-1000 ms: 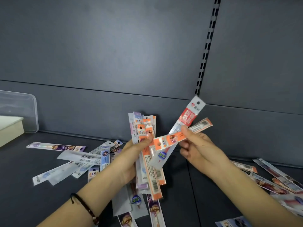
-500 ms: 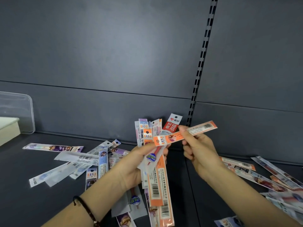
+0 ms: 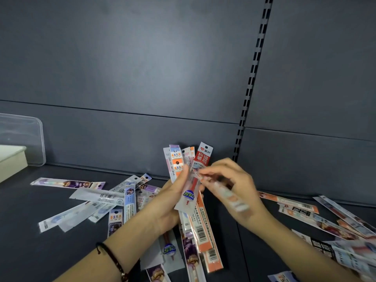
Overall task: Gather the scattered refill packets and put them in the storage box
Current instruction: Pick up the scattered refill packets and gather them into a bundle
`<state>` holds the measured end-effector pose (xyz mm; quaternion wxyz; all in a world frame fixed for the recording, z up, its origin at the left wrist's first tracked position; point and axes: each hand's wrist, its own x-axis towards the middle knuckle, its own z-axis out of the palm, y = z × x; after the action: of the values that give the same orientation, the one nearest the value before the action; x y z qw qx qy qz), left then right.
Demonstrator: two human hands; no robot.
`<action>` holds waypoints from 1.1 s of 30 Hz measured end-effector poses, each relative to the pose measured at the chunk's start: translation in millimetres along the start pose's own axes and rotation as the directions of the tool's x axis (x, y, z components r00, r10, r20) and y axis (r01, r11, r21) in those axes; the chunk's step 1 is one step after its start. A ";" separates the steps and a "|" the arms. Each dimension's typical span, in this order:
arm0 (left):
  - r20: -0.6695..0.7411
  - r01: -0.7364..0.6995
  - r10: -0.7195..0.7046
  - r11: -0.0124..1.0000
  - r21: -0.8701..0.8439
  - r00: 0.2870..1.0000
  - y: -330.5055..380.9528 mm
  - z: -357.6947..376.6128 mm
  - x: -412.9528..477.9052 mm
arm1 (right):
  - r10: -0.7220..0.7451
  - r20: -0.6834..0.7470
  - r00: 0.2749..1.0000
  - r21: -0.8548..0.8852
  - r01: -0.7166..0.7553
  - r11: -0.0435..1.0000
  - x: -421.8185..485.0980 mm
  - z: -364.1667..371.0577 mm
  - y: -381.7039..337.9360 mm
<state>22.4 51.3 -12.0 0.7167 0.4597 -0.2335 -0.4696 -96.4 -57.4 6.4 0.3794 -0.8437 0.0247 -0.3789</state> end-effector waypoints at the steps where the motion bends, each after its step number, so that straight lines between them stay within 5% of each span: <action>1: 0.029 0.011 -0.010 1.000 -0.011 1.000 -0.5 1.5 -0.1 | -0.018 0.042 0.999 -0.054 0.020 0.998 -0.9 1.8 0.5; 6: 0.056 0.022 -0.019 0.999 -0.037 0.998 -0.2 2.7 -0.5 | 0.023 0.086 0.996 -0.194 -0.006 0.981 -3.8 5.4 1.7; 12: 0.016 -0.008 0.010 0.992 -0.129 1.000 0.1 -1.6 0.1 | 0.184 0.047 0.982 0.117 -0.188 0.975 -3.4 3.3 -5.4; 15: -0.028 -0.079 0.076 0.986 -0.146 0.997 1.1 -3.0 1.7 | 0.214 -0.041 0.976 0.025 -0.213 0.977 -3.7 5.2 -2.4; 21: -0.133 -0.189 0.173 0.975 -0.120 0.976 2.4 -2.6 0.2 | 0.515 0.068 0.854 0.269 -0.513 0.815 -5.2 8.0 -5.2; 28: -0.092 -0.154 0.145 0.984 -0.094 0.985 -5.9 4.2 -1.8 | 0.602 -0.085 0.794 0.584 -0.450 0.676 -7.6 14.1 -8.7; 33: -0.045 -0.205 0.202 0.975 -0.079 0.978 -5.1 6.7 -1.7 | 0.526 0.003 0.851 0.481 -0.462 0.745 -8.8 12.9 -17.1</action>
<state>14.2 49.1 -13.2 0.7838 0.4116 -0.2464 -0.3944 -98.4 -34.3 6.8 0.6539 -0.6637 0.1814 -0.3145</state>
